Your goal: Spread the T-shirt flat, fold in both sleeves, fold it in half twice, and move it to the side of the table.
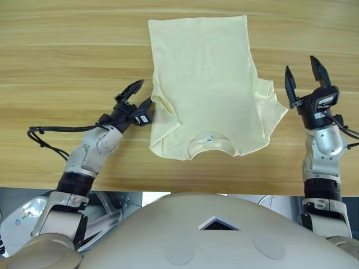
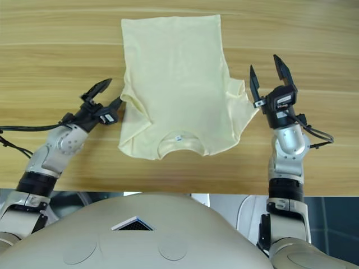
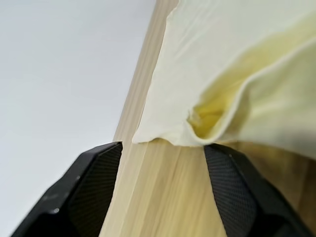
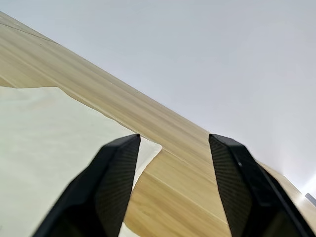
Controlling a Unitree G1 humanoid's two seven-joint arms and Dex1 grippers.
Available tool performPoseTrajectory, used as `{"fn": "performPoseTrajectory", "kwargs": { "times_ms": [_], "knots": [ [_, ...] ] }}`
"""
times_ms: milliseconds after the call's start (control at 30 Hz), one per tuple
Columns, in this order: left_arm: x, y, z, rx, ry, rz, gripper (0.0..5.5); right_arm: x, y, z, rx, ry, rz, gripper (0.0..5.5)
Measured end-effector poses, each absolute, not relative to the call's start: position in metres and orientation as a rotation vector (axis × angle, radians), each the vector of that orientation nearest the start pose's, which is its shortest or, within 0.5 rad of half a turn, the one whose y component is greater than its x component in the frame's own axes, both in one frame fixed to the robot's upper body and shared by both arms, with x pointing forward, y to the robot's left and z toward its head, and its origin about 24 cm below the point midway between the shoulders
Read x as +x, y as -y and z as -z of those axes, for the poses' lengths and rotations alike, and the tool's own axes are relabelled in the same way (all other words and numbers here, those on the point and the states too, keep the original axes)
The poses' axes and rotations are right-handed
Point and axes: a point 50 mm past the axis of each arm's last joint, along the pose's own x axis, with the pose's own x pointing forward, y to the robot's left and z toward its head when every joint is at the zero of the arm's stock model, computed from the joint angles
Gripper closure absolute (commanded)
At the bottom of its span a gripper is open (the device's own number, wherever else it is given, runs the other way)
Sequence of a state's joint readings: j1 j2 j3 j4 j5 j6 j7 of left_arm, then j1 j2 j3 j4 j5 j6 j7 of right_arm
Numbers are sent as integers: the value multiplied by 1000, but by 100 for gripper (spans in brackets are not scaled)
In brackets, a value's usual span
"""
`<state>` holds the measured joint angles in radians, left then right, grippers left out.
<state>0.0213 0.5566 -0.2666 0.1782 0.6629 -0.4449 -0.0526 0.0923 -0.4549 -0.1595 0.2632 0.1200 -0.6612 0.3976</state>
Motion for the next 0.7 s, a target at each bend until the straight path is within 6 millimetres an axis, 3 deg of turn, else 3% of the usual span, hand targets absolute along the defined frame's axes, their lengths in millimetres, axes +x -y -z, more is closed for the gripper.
{"fn": "performPoseTrajectory", "kwargs": {
  "times_ms": [400, 700],
  "knots": [
    [236, -153, -8, 1077, 210, 674, 243, 215, 259, -57, -442, 271, -266, 294],
    [248, -158, -3, 1098, 182, 661, 243, 215, 258, -60, -445, 286, -270, 294]
  ]
}}
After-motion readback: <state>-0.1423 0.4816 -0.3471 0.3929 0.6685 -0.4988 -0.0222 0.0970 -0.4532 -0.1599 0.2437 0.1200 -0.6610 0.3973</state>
